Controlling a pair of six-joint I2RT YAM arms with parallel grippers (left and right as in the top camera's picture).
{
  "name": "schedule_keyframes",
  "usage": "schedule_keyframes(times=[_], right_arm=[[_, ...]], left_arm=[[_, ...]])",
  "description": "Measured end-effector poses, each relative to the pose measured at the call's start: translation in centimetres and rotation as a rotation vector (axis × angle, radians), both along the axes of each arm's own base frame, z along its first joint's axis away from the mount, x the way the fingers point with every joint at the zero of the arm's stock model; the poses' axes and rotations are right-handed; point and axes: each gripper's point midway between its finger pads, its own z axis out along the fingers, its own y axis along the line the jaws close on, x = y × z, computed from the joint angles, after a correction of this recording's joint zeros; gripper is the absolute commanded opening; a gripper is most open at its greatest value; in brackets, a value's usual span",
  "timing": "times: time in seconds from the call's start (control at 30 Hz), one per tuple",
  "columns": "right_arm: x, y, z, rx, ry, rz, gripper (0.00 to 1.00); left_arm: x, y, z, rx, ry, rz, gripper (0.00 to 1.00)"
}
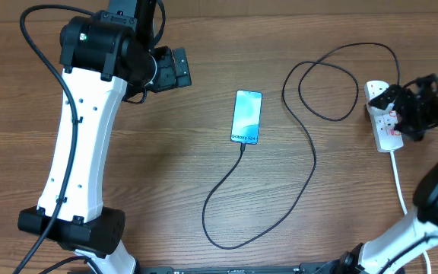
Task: Plug charger to phone and switch on socket
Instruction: 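Lift the right gripper up and away from the power strip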
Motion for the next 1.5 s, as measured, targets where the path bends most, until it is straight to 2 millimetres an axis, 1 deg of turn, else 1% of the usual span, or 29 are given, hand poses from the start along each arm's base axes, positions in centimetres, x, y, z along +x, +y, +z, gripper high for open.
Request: schedule_keyframes(times=[0.07, 0.1, 0.17, 0.2, 0.3, 0.37, 0.47, 0.57, 1.5], right_arm=[[-0.4, -0.1, 3.3, -0.048, -0.057, -0.003, 1.00], [-0.8, 0.1, 5.3, -0.072, -0.089, -0.003, 1.00], [-1.7, 0.7, 9.0, -0.113, -0.155, -0.001, 1.00], [-2.4, 1.3, 11.2, -0.134, -0.198, 0.001, 1.00], [-3.7, 2.5, 15.7, -0.190, -0.305, 0.009, 1.00], [-4.7, 3.2, 18.4, -0.227, -0.375, 0.012, 1.00], [-5.4, 3.6, 20.1, -0.251, -0.418, 0.013, 1.00], [-5.6, 3.7, 20.3, -0.256, -0.426, 0.012, 1.00], [-5.5, 3.6, 20.2, -0.254, -0.421, 0.012, 1.00]], left_arm=[[0.0, 0.0, 0.0, 0.000, 0.000, 0.000, 1.00], [0.0, 0.0, 0.0, 0.000, 0.000, 0.000, 1.00], [0.0, 0.0, 0.0, 0.000, 0.000, 0.000, 1.00], [0.0, 0.0, 0.0, 0.000, 0.000, 0.000, 1.00], [0.0, 0.0, 0.0, 0.000, 0.000, 0.000, 1.00], [0.0, 0.0, 0.0, 0.000, 0.000, 0.000, 1.00], [0.0, 0.0, 0.0, 0.000, 0.000, 0.000, 1.00], [0.0, 0.0, 0.0, 0.000, 0.000, 0.000, 1.00], [0.0, 0.0, 0.0, 0.000, 0.000, 0.000, 1.00]])
